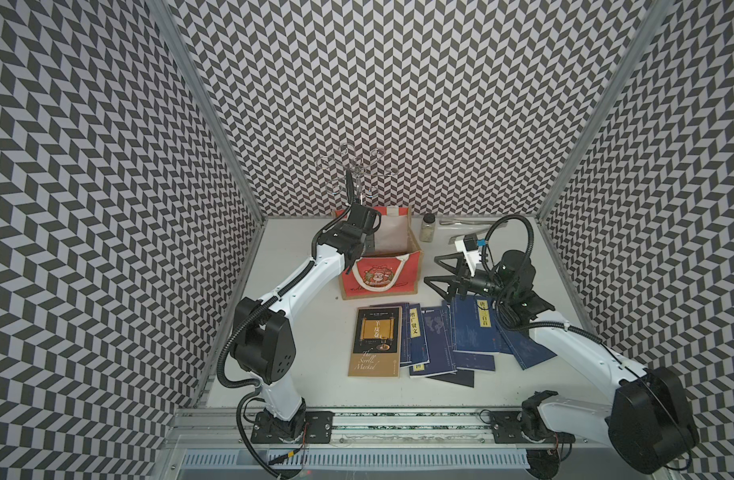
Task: Put the books into the canvas bag
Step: Place the book in the canvas bag.
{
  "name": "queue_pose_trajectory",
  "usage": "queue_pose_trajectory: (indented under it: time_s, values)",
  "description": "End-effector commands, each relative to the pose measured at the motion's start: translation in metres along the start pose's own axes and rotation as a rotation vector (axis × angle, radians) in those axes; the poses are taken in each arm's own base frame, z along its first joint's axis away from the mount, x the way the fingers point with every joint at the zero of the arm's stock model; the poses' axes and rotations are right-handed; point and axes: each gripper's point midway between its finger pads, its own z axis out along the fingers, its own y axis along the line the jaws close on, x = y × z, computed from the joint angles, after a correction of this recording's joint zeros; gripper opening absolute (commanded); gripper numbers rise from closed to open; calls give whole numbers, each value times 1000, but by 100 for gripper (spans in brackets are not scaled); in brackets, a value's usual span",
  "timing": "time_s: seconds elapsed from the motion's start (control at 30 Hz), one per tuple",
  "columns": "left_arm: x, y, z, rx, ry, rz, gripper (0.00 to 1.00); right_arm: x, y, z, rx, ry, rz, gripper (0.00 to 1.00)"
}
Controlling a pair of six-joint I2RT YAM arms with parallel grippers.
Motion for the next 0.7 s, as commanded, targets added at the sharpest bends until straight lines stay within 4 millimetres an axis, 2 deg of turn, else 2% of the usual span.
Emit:
queue_pose_trajectory:
  time_s: [0.0,0.23,0.67]
  values:
    - [-26,0,-8,24,-60,-51,16,-13,4,1,-23,-30,-49,99]
    - [-25,1,-6,43,-51,-57,31,-14,4,1,-24,-31,-50,99]
    - [-34,4,-17,55,-73,-67,41,-13,4,1,-25,-30,-50,99]
